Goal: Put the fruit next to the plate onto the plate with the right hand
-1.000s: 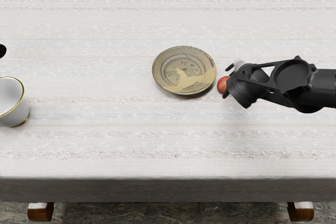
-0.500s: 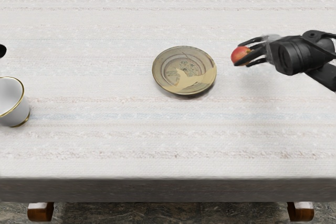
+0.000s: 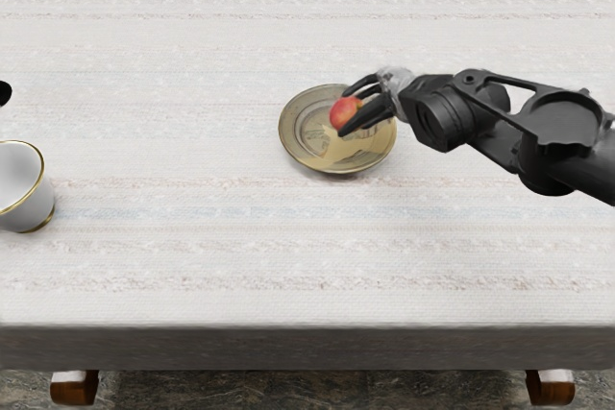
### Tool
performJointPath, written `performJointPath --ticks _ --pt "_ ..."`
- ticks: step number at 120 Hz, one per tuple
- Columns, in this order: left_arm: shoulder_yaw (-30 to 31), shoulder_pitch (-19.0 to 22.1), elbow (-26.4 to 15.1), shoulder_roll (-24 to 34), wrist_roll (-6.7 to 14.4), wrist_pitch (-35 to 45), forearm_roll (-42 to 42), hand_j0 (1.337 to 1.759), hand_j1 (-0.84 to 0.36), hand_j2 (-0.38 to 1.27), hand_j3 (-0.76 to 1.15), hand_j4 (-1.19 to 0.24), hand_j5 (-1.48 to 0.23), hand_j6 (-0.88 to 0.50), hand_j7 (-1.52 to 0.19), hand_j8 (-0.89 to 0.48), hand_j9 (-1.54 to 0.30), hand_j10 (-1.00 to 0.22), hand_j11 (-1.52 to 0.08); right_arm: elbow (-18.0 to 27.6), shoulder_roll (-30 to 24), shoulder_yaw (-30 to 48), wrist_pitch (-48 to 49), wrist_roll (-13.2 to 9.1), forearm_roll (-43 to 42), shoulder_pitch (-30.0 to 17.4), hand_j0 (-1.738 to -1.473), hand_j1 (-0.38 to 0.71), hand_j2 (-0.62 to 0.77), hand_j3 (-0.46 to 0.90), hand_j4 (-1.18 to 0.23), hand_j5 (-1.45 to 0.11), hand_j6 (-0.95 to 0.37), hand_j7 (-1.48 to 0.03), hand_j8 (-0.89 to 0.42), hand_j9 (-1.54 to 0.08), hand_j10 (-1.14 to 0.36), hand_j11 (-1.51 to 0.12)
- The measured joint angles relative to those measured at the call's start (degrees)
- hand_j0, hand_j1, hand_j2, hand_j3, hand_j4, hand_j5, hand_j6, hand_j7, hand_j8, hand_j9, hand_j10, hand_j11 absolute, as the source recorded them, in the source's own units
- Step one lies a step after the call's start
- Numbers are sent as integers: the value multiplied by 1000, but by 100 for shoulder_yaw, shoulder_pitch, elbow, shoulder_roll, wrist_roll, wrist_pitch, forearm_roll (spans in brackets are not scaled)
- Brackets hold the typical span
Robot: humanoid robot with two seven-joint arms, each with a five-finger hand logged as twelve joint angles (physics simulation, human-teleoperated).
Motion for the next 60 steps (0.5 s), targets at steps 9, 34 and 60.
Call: performJointPath --ticks 9,34,60 --pt "0 -2 0 0 0 0 0 1658 339 1 0 -8 -11 -8 -11 -8 -11 -8 -11 -396 187 -55 6 0 -107 1 -1653 245 352 1 -739 -1187 -347 -1130 -351 -1179 -846 -1182" --pt "1 0 0 0 0 0 0 1658 339 1 0 -8 -11 -8 -11 -8 -11 -8 -11 -270 244 55 24 7 -100 45 -1656 -77 141 0 -345 -526 -167 -500 -131 -522 -340 -523" --pt "2 -2 0 0 0 0 0 1658 339 1 0 -8 -11 -8 -11 -8 -11 -8 -11 2079 -3138 666 1047 7 1074 -179 -1657 -242 47 0 -130 -196 -69 -187 -56 -195 -129 -195"
